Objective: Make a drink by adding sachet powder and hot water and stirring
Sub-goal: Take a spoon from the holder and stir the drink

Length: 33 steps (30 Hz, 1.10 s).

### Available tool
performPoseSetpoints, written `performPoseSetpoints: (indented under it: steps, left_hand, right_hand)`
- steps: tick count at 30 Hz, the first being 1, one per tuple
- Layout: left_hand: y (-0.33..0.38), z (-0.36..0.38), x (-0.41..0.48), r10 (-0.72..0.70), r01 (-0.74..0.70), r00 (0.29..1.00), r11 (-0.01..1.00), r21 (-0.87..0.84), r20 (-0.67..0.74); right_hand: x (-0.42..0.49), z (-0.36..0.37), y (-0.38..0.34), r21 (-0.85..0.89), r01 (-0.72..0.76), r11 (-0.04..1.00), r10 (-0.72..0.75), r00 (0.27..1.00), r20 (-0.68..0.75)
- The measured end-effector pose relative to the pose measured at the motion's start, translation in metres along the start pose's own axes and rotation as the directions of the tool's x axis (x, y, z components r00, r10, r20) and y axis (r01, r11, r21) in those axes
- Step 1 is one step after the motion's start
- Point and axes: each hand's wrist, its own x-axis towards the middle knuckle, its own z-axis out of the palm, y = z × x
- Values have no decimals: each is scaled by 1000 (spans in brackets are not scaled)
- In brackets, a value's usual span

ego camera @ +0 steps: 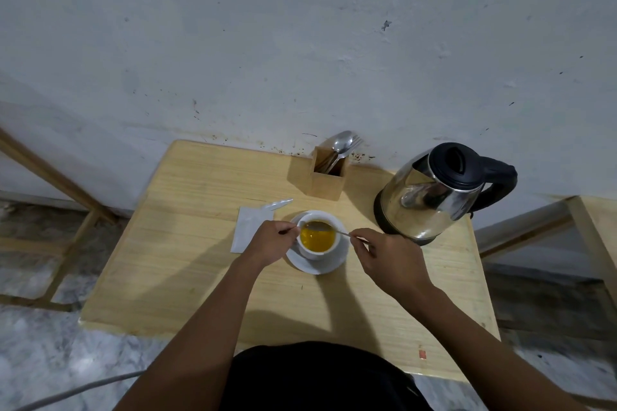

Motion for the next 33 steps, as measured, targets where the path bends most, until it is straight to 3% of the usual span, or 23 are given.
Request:
performPoseSetpoints:
  steps: [8, 21, 33]
  left_hand:
    - [-1, -1, 3, -11, 10, 1000, 1000, 25, 14]
    - [1, -1, 2, -36, 35, 999, 998, 45, 11]
    - [5, -1, -2, -24, 23, 1000, 997, 70, 8]
  right_hand:
    - [-21, 19, 11, 83, -90, 992, 92, 996, -12]
    - [-22, 26, 7, 80, -129, 988, 135, 988, -80]
    - [-27, 27, 9, 159, -143, 977, 151, 988, -43]
